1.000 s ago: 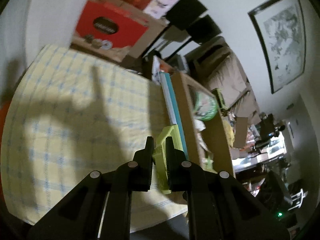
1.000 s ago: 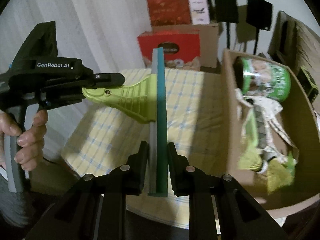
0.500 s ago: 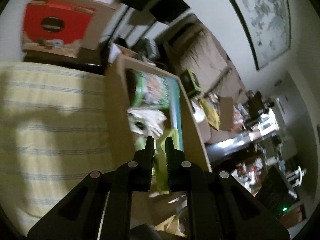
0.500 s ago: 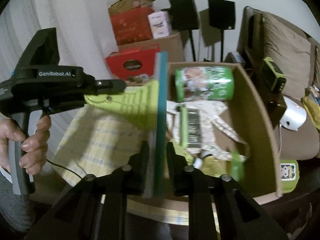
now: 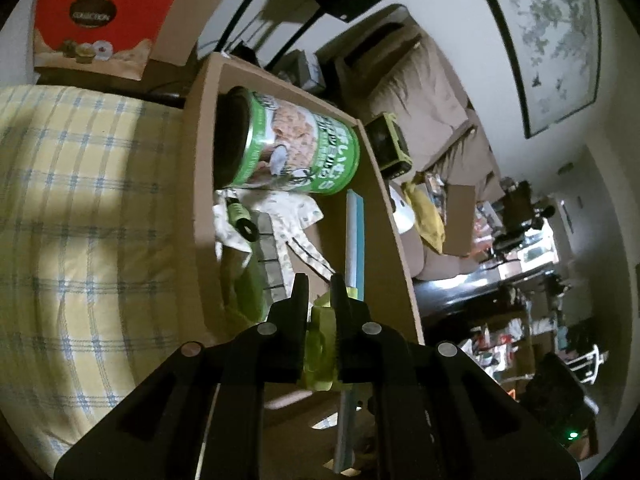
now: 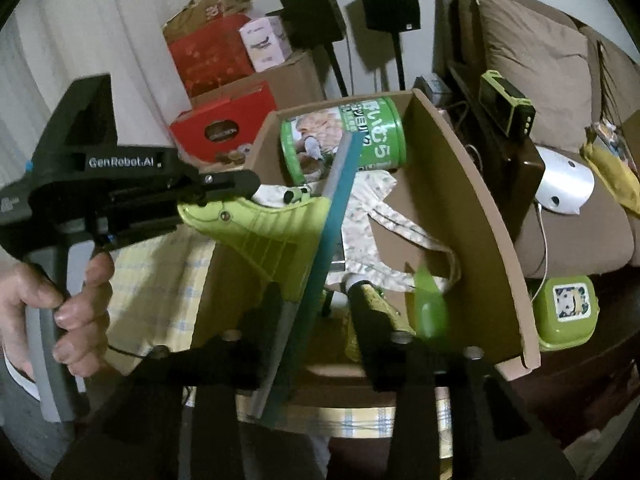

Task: Organize objects
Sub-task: 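Carry the squeegee over the cardboard box with both tools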

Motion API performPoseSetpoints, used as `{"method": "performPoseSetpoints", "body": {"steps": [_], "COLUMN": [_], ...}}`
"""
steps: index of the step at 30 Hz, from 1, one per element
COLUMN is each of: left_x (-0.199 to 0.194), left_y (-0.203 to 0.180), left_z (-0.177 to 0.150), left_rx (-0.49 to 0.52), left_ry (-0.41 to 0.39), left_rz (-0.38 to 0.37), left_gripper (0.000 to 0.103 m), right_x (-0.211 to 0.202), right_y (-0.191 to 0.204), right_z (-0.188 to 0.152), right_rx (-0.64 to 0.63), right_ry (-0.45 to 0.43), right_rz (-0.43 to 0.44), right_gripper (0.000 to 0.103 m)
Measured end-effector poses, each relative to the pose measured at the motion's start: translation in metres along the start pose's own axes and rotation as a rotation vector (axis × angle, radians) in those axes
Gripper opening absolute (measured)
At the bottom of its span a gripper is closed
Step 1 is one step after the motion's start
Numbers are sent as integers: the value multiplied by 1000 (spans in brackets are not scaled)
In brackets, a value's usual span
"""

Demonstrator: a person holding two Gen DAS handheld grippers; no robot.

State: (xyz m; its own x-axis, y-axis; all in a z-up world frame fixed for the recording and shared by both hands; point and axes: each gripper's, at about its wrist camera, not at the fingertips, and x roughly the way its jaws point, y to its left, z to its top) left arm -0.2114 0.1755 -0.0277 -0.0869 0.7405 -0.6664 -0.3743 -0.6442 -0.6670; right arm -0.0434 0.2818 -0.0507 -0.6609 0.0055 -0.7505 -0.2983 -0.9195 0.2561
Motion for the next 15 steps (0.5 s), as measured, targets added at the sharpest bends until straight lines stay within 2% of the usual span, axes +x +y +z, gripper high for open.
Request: {"method": "performPoseSetpoints", "body": {"steps": [4, 8, 11, 15], "left_x": [0, 2, 2, 1], "left_y": [6, 5, 3, 3], "left_z": [-3, -6, -6, -6], "left_rx": [-19, -13, -6, -3], "left_ry": [-11, -11, -10, -7], "left_rz": [2, 2, 2, 3], "left_gripper": [9, 9, 9, 9], "right_x": [-4, 17, 32, 43], "right_y": [10, 21, 22, 21], "right_z": [2, -3, -8, -12], "right_rx": [-16, -73, -81, -86], "right_ry": [-6, 63, 95, 114], "right_rz": [14, -51, -61, -66], "right_gripper": [44, 44, 44, 32]}}
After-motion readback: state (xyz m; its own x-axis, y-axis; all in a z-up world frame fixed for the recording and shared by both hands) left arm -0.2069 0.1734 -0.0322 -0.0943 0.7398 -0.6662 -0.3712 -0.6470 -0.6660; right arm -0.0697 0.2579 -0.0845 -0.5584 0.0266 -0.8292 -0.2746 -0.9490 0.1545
